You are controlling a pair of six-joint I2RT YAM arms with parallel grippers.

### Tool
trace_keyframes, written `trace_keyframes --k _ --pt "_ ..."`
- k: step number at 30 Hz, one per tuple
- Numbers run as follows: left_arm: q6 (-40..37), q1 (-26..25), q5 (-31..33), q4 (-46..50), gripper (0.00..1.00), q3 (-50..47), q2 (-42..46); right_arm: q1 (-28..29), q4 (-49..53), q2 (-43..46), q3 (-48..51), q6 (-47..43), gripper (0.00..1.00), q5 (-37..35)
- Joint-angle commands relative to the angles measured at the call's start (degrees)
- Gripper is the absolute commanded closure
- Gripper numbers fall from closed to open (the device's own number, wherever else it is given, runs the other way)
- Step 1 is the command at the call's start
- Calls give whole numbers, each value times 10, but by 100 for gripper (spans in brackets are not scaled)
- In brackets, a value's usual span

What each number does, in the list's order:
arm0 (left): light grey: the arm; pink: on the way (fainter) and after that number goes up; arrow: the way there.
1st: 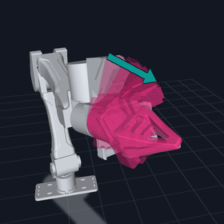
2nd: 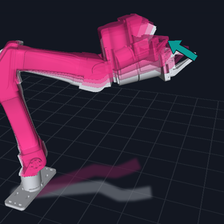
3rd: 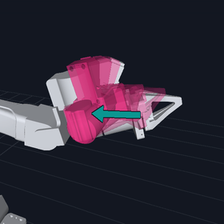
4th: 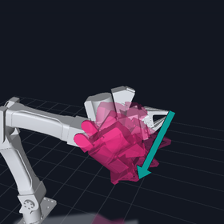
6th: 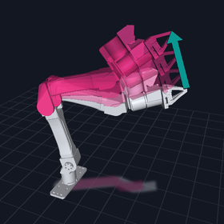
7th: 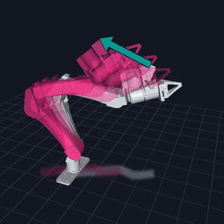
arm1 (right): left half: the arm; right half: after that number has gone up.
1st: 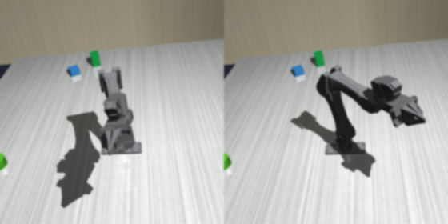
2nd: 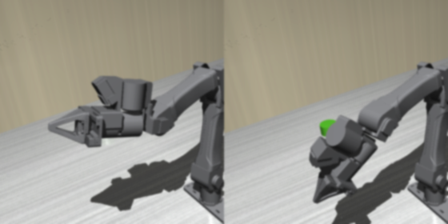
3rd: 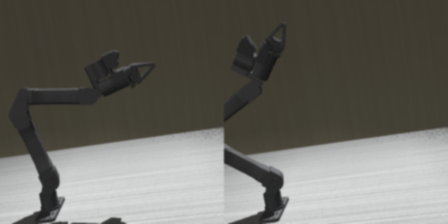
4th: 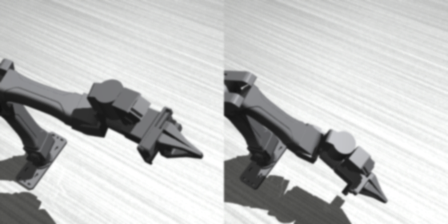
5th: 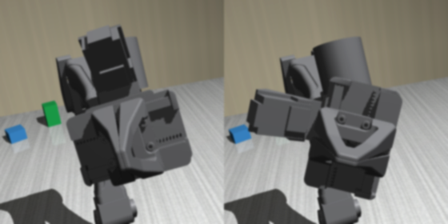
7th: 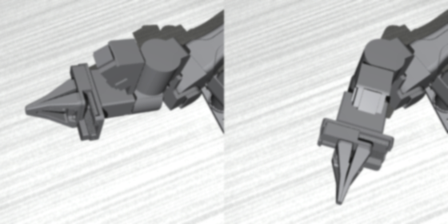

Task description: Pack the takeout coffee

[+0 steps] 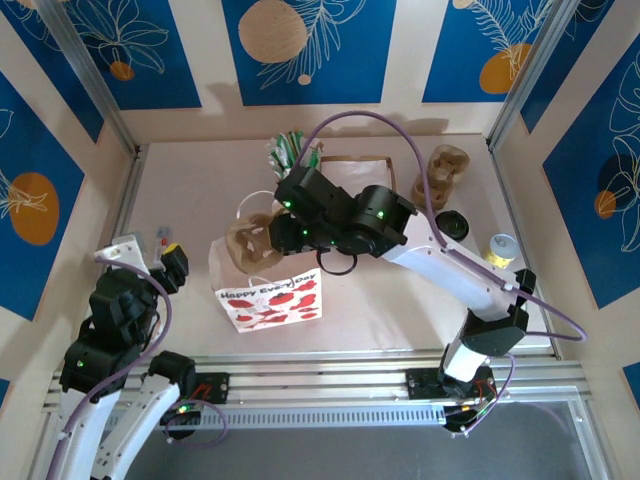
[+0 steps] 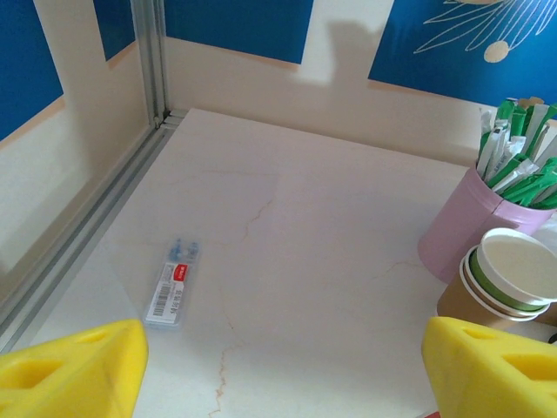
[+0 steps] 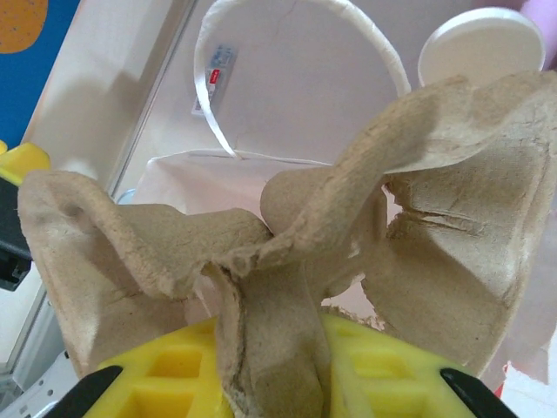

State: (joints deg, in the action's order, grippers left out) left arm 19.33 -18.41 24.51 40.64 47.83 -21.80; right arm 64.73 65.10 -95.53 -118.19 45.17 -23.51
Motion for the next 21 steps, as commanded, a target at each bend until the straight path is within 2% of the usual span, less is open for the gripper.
trace_keyframes --k 1,21 --pt "-11 -4 7 -16 18 -5 6 7 -7 -11 -8 25 75 -16" --pt "-12 -4 13 -14 18 -5 10 25 -24 -42 43 83 75 -25"
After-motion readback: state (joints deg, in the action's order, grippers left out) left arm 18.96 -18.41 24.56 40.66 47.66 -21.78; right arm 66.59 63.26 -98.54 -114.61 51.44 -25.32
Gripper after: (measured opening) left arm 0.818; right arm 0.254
